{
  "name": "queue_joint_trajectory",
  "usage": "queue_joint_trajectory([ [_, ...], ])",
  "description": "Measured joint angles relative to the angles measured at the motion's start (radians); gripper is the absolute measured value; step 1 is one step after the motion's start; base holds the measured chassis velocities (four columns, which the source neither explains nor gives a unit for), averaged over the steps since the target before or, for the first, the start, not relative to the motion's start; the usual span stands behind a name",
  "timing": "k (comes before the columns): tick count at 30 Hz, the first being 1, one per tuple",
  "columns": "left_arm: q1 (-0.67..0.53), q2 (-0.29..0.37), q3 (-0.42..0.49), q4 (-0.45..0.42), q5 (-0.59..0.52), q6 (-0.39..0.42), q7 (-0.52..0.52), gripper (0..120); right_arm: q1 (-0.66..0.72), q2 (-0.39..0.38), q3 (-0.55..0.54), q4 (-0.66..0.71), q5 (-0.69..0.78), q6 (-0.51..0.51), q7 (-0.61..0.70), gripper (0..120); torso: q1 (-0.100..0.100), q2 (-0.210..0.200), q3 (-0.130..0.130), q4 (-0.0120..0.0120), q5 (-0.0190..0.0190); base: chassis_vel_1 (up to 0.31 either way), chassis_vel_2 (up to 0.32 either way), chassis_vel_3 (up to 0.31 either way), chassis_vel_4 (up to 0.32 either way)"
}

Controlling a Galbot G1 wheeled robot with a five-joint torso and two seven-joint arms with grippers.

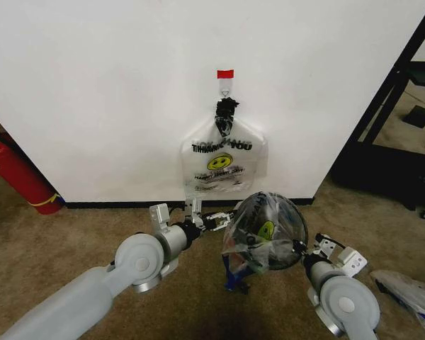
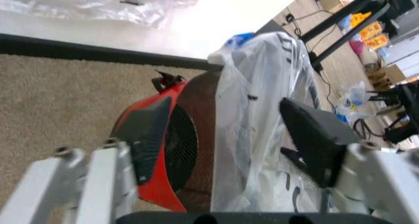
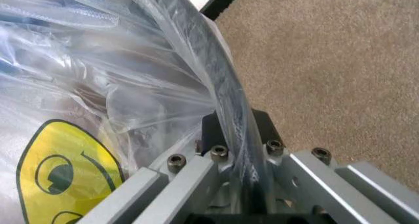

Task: Pick up the garbage bag from the wall and place it over the trash bin.

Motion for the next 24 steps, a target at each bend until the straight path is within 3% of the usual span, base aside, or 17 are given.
queue_joint_trajectory([
  [8, -0.002, -0.012, 0.034, -0.006, 0.027, 0.002, -0.004, 48, -0.004, 0.01, -0.006, 0.019, 0.0, -0.007, 0.021, 0, 0.0, 0.0, 0.0, -0.0001, 0.0, 0.0, 0.0, 0.0, 0.0],
  [20, 0.001, -0.015, 0.045, -0.003, 0.061, -0.018, 0.01, 3, 0.006, 0.005, -0.003, 0.016, 0.008, -0.007, 0.033, 0, 0.0, 0.0, 0.0, 0.0, 0.0, 0.0, 0.0, 0.0, 0.0],
  [24, 0.0, -0.013, 0.045, -0.006, 0.061, -0.022, 0.014, 0, 0.011, 0.005, -0.003, 0.013, 0.008, -0.007, 0.037, 0, 0.0, 0.0, 0.0, 0.0, 0.0, 0.0, 0.0, 0.0, 0.0],
])
